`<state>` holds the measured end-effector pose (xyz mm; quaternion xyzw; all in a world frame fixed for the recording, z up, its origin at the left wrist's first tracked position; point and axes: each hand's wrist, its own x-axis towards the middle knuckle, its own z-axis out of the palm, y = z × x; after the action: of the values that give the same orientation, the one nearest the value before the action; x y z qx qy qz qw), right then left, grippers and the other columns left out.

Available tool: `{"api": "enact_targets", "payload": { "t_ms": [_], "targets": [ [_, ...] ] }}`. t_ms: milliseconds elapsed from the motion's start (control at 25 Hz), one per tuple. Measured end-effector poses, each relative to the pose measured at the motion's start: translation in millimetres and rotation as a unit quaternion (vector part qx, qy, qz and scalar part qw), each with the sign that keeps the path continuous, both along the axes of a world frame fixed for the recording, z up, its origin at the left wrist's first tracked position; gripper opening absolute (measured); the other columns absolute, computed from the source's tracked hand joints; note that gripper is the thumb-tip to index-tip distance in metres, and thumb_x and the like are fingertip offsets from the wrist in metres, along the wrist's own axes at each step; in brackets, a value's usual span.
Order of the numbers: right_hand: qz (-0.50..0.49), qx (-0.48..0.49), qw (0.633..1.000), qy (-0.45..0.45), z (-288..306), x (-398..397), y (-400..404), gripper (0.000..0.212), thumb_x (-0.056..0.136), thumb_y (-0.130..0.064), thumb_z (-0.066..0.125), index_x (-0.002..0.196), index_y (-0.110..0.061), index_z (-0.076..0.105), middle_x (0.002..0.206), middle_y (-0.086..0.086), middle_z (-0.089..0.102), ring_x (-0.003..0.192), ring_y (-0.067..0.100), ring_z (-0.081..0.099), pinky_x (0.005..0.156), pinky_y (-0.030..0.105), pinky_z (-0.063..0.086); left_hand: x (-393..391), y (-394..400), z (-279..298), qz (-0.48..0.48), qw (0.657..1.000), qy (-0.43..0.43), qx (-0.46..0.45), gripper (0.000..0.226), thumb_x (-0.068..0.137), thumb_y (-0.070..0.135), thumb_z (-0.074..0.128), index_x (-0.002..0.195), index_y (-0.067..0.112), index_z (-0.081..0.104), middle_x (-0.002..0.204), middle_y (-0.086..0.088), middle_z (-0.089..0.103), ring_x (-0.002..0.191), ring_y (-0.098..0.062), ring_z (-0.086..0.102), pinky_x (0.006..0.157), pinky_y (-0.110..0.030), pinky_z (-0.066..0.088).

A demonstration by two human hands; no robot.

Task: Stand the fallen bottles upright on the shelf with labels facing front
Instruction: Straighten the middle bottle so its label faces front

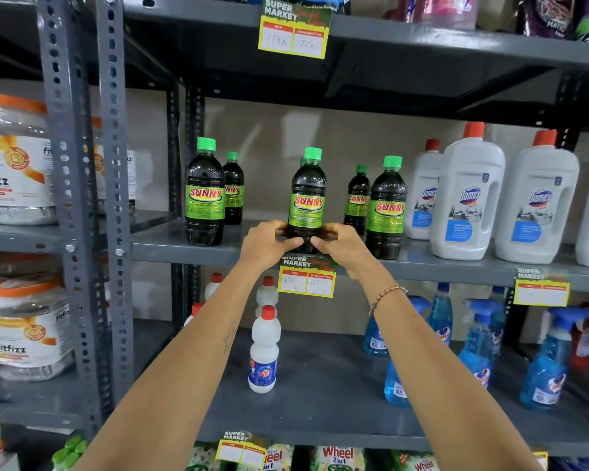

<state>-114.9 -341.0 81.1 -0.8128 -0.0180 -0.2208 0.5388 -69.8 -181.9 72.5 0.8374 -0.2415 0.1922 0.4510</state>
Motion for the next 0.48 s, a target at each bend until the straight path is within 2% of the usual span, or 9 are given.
{"api": "enact_targets", "payload": {
  "t_ms": [320, 480],
  "targets": [
    [-0.008, -0.01, 1.0, -0.002, 1.8, -1.1, 0.4, 0.034, 0.088, -0.012, 0.064, 0.121, -0.008, 0.058, 0.113, 0.006, 0.066, 0.104, 0.021, 0.062, 0.091, 0.035, 0.051, 2.3, -0.5, -0.6, 0.001, 1.0, -0.008, 0.006, 0.041, 0.082, 0.035, 0.071, 0.119, 0.019, 0.065, 0.117, -0.005, 0.07, 0.109, -0.02, 0.064, 0.096, -0.039, 0.048],
    [-0.014, -0.012, 1.0, -0.004, -0.3, 2.6, 3.0, 0.031, 0.088, -0.014, 0.064, 0.118, -0.01, 0.06, 0.112, 0.005, 0.068, 0.104, 0.022, 0.063, 0.093, 0.04, 0.052, 1.6, 1.4, -1.7, -0.001, 1.0, -0.023, 0.0, 0.04, 0.083, 0.033, 0.071, 0.119, 0.016, 0.065, 0.115, -0.006, 0.07, 0.107, -0.02, 0.065, 0.094, -0.039, 0.049]
  ]
}}
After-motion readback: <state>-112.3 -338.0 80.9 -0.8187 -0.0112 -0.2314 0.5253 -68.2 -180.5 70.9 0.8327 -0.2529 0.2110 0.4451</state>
